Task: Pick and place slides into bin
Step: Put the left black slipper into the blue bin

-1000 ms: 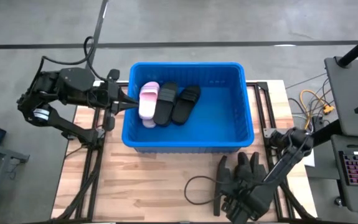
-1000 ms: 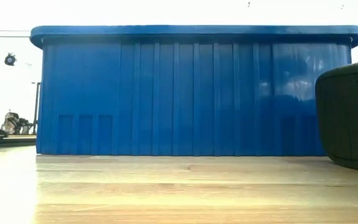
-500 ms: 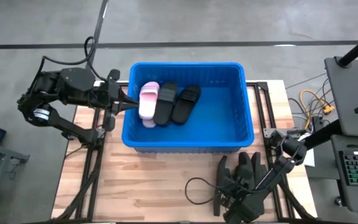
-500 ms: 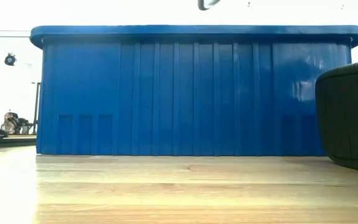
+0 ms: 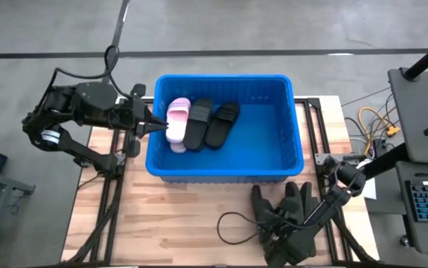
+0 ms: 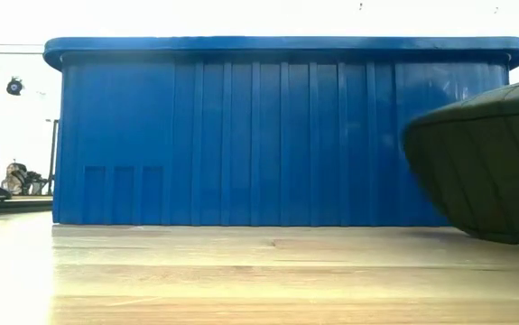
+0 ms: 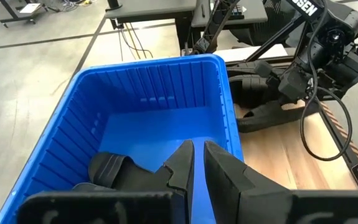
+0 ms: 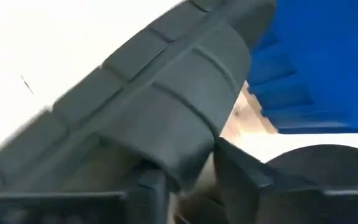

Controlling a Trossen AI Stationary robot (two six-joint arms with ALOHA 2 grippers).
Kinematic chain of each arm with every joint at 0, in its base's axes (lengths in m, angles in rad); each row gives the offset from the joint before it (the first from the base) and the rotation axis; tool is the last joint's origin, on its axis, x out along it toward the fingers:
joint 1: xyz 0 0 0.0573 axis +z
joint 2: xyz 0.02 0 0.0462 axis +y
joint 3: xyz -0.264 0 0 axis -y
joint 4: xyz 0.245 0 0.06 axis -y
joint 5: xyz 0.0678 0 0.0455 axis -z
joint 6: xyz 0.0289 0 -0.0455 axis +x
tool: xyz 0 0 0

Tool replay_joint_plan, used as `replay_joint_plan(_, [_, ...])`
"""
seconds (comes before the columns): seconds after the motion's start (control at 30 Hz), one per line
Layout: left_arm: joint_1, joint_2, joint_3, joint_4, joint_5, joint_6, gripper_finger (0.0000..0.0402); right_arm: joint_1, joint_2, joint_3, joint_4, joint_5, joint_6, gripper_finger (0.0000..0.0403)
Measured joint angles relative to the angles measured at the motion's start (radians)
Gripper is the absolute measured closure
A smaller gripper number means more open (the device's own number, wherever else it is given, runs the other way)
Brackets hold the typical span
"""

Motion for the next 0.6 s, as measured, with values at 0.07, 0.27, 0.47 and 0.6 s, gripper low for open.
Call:
replay_joint_plan(0.07, [0.0, 0.0, 0.0, 0.0, 0.0, 0.0, 0.0381, -0.004, 0.0, 0.004, 0.021, 0.0, -0.005, 0.0332])
replay_joint_plan(0.27, [0.0, 0.0, 0.0, 0.0, 0.0, 0.0, 0.0381, -0.018, 0.0, 0.047, 0.055, 0.004, -0.008, 0.0387])
replay_joint_plan(0.47, [0.0, -0.002, 0.0, 0.0, 0.0, 0.0, 0.0381, -0.041, -0.015, 0.224, 0.04, 0.077, -0.08, 0.0389])
replay_joint_plan(0.6, [0.0, -0.002, 0.001, 0.005, 0.0, 0.0, 0.0381, -0.068, -0.03, 0.387, 0.031, 0.206, -0.171, 0.039])
